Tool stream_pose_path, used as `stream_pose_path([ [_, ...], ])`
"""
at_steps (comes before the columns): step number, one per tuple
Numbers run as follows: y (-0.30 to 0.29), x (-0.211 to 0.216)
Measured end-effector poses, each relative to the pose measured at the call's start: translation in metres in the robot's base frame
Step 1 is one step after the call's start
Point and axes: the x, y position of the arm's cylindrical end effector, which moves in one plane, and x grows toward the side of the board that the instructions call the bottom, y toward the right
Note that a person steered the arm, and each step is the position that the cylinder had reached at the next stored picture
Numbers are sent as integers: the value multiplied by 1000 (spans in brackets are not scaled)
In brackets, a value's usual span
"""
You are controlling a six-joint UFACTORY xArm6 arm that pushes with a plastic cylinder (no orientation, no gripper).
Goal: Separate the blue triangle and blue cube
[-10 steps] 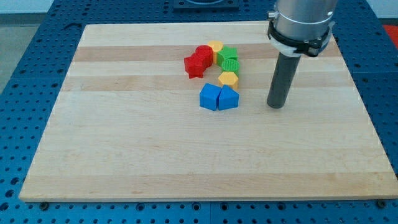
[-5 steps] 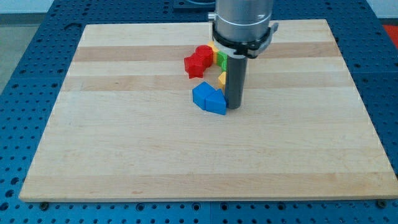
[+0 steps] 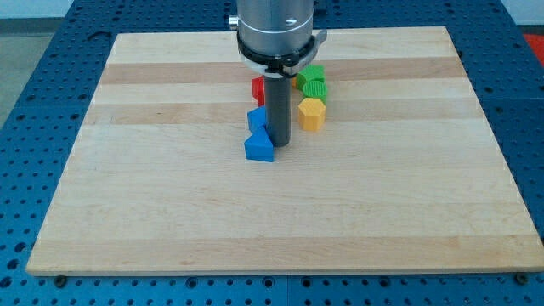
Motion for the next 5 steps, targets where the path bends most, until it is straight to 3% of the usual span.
stream_pose_path([
  [5, -39, -8],
])
